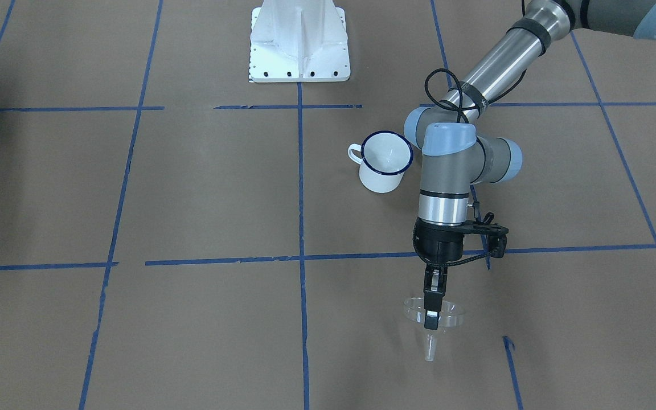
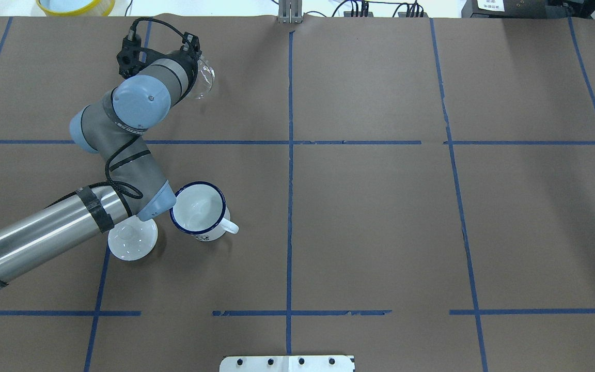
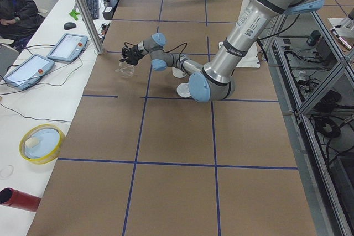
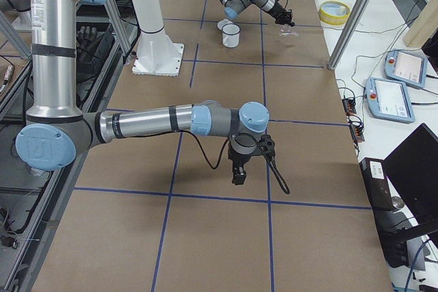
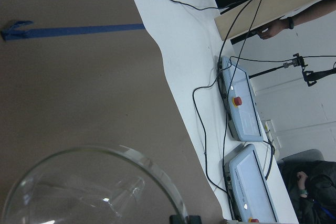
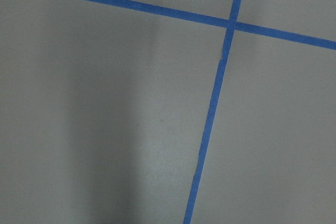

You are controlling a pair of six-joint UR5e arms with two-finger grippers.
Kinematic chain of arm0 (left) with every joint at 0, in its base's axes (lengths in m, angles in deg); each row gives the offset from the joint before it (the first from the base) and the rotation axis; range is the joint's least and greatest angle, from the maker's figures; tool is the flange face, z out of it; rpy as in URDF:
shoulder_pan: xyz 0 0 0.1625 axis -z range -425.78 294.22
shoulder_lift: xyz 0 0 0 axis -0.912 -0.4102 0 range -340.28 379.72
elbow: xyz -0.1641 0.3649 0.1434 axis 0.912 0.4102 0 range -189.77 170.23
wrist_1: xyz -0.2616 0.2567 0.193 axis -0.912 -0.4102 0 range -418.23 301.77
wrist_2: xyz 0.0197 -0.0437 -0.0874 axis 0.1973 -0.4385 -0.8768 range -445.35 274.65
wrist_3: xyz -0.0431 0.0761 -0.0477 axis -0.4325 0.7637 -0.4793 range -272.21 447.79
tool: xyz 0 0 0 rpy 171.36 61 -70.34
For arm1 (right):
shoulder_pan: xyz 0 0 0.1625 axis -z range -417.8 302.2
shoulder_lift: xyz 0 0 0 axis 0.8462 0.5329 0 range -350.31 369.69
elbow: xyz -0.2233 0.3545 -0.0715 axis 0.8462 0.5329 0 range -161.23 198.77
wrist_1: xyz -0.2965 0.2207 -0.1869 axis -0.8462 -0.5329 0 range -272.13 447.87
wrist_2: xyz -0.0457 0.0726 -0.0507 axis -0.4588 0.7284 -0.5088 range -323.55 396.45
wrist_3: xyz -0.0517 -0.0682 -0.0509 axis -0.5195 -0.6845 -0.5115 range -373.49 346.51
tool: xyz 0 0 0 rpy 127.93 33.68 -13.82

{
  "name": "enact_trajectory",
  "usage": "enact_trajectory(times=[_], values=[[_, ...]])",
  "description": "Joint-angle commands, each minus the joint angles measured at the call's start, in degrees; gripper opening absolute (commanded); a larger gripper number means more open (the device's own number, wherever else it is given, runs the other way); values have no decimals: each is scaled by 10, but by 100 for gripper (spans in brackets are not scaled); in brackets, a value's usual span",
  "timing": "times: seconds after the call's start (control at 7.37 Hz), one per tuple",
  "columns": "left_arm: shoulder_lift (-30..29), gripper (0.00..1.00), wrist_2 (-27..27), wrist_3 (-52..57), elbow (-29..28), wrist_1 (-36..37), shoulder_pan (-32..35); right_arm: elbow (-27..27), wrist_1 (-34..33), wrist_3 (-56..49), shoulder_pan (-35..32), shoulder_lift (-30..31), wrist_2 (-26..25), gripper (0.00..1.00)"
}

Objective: Remove funnel from cup
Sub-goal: 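Carry the funnel farther from the robot, set it down, release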

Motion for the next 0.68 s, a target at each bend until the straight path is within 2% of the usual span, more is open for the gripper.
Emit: enact_trajectory(times=[0.0,0.27,0.41,0.54], values=[[-1,32,2,6,-21,-6,-5,0,0,0,0,0,0,100],[-1,51,2,7,-22,-6,-5,0,0,0,0,0,0,100],[-1,78,1,22,-18,-5,-5,0,0,0,0,0,0,100],[4,100,-2,82,-2,-5,-4,0,0,0,0,0,0,100]])
